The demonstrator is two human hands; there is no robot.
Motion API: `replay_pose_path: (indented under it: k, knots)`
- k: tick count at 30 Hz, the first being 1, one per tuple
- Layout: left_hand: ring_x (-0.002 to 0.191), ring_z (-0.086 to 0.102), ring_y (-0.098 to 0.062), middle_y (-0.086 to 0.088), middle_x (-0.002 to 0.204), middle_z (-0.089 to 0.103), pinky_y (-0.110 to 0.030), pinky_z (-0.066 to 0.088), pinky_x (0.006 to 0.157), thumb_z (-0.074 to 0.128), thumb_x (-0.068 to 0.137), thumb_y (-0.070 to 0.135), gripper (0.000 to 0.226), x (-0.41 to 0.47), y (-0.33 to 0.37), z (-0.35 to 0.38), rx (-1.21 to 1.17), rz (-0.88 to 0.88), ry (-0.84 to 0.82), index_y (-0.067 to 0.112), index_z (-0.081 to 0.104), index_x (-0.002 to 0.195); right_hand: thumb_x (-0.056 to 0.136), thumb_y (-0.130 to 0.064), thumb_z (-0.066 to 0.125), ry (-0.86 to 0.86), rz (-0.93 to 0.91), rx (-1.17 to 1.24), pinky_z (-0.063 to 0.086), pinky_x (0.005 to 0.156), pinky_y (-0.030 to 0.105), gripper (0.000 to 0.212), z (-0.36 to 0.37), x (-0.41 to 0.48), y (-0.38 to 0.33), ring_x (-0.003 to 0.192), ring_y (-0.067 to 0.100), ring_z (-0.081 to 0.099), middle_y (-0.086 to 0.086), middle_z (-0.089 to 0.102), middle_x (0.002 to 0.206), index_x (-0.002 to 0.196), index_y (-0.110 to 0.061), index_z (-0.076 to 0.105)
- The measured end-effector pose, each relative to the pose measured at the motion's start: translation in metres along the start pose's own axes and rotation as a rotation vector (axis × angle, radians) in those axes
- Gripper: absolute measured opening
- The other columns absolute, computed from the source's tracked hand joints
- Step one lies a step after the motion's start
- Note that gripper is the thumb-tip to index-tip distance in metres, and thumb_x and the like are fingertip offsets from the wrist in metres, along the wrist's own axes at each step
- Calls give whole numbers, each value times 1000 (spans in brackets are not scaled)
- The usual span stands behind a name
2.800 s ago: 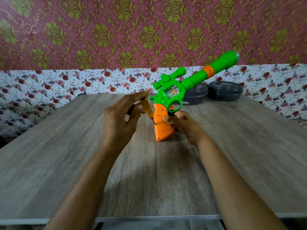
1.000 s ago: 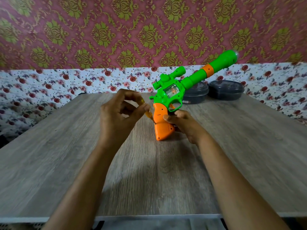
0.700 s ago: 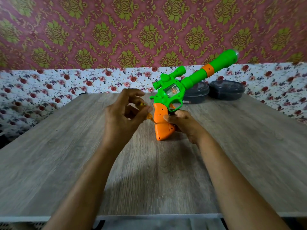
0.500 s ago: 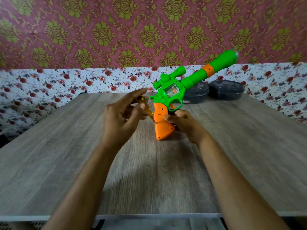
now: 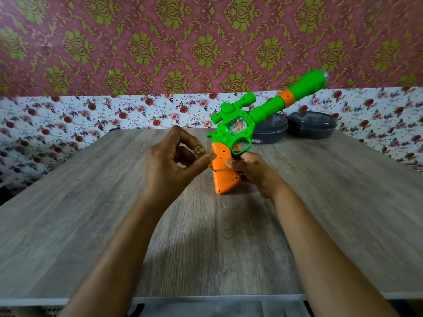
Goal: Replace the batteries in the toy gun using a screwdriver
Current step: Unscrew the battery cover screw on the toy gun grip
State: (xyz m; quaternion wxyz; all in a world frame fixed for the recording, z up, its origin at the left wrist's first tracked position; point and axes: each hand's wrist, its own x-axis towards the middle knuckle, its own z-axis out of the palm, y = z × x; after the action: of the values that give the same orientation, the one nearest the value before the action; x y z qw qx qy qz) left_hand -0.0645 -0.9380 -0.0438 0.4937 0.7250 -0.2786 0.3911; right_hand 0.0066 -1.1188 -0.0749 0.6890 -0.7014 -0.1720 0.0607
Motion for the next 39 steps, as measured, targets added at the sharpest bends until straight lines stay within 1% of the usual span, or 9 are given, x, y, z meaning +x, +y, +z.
replay_pose_path:
  k: [6,10,13,17,21,26,30,34,39]
  knots:
    - [62,66,-11,12,88,61,-33,57,58,64,81,30,21,2,1,-1,33,5,8,38,56,99,91,-12,54,15,-3,-30,53,73,19,22,-1,1,2,85,10,62,6,63,104,113,-15,57]
    - [68,68,-9,9,94,64,-39,58,62,61,86,19,16,0,0,-1,52,10,2,22,61,102,91,-11,53,43,-1,-39,53,69,17,23,0,0,1,84,11,61,5,62,100,114,-11,57]
    - [74,70,-9,4,104,67,-37,58,67,53,88,18,25,0,1,-2,36,19,-27,16,60,112,91,-13,53,37,3,-53,52,71,17,22,-1,0,1,85,10,61,1,63,97,113,-14,57]
    - [76,69,-5,11,107,65,-26,58,70,50,88,17,33,0,0,-1,65,48,-27,21,55,120,91,-14,54,52,9,-65,51,74,22,22,0,1,1,86,12,60,0,63,95,113,-14,57]
    - [67,68,-8,10,96,66,-28,56,60,62,83,23,23,1,-1,-2,74,34,17,24,58,106,90,-11,55,39,-11,-14,53,63,11,23,1,-1,0,79,6,61,-1,64,91,113,-11,57]
    - [63,60,-13,4,80,62,-24,49,52,73,72,34,28,1,1,-2,61,36,30,23,49,82,88,-13,59,11,-14,-1,52,61,11,24,0,-2,0,76,2,64,5,64,99,112,-13,58]
    - [63,60,-18,2,77,61,-27,51,55,77,73,29,32,0,0,0,62,21,42,26,47,84,91,-10,53,12,-20,-20,52,62,10,23,1,-2,0,80,7,61,7,63,102,113,-12,57]
    - [69,58,-1,15,79,56,-10,44,59,75,75,19,20,2,-3,-1,127,44,100,19,59,87,91,-12,54,17,-21,-27,53,68,14,25,-1,-3,0,88,12,62,6,64,104,116,-12,57]
    - [69,55,4,16,85,54,-7,40,59,73,78,16,13,4,-5,-2,159,47,97,18,64,88,86,-17,62,17,-19,-29,52,72,18,24,0,-2,1,86,9,61,4,64,103,110,-17,59]
